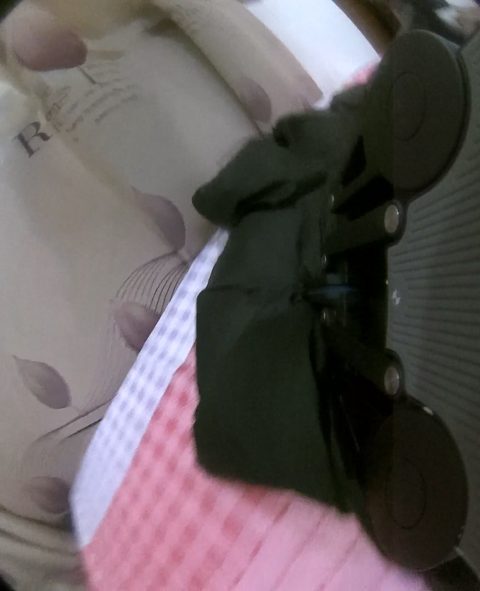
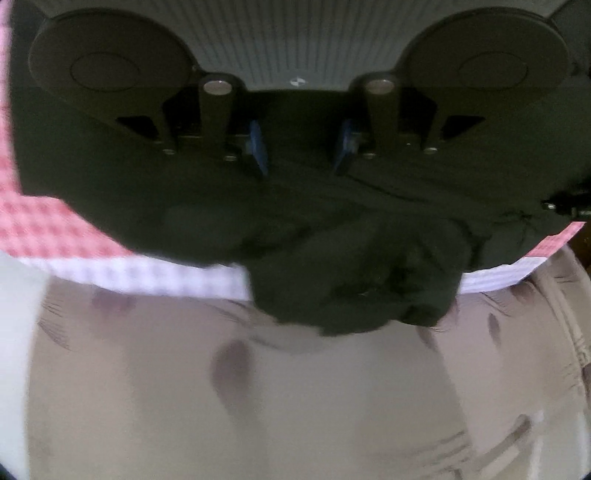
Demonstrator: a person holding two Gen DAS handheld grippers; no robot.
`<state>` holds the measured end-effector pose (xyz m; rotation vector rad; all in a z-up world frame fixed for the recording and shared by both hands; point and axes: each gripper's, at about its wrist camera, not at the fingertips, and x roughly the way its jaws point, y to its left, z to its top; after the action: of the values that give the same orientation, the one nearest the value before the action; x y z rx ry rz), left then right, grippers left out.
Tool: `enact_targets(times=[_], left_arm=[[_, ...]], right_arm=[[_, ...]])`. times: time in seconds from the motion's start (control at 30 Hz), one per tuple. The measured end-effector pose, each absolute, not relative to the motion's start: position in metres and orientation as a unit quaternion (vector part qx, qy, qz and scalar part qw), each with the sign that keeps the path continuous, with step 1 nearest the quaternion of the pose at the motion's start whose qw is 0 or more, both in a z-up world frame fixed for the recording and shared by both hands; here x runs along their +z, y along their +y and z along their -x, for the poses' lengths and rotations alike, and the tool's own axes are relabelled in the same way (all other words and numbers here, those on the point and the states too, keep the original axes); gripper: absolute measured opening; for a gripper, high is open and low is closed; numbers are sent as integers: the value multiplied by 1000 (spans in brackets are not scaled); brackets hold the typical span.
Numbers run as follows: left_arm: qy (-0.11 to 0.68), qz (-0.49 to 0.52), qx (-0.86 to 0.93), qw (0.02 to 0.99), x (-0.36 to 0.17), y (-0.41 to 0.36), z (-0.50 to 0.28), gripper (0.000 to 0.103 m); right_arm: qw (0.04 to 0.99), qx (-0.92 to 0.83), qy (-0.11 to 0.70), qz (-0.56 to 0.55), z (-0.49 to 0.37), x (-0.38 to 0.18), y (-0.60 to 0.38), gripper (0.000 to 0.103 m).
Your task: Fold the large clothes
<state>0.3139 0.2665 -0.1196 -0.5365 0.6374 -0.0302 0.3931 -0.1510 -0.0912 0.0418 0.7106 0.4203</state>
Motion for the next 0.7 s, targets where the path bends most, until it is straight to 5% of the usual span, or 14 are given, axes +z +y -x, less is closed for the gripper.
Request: enact_targets(times=[0.33,0.7], left_arm=[[304,172,42,936,-112,254,-300,11],[303,118,63,944,-110,239,-299,11]], right_arm=[[939,154,286,109,-362,-106,-132,36],[945,148,276,96,-357,-104,-136,40]])
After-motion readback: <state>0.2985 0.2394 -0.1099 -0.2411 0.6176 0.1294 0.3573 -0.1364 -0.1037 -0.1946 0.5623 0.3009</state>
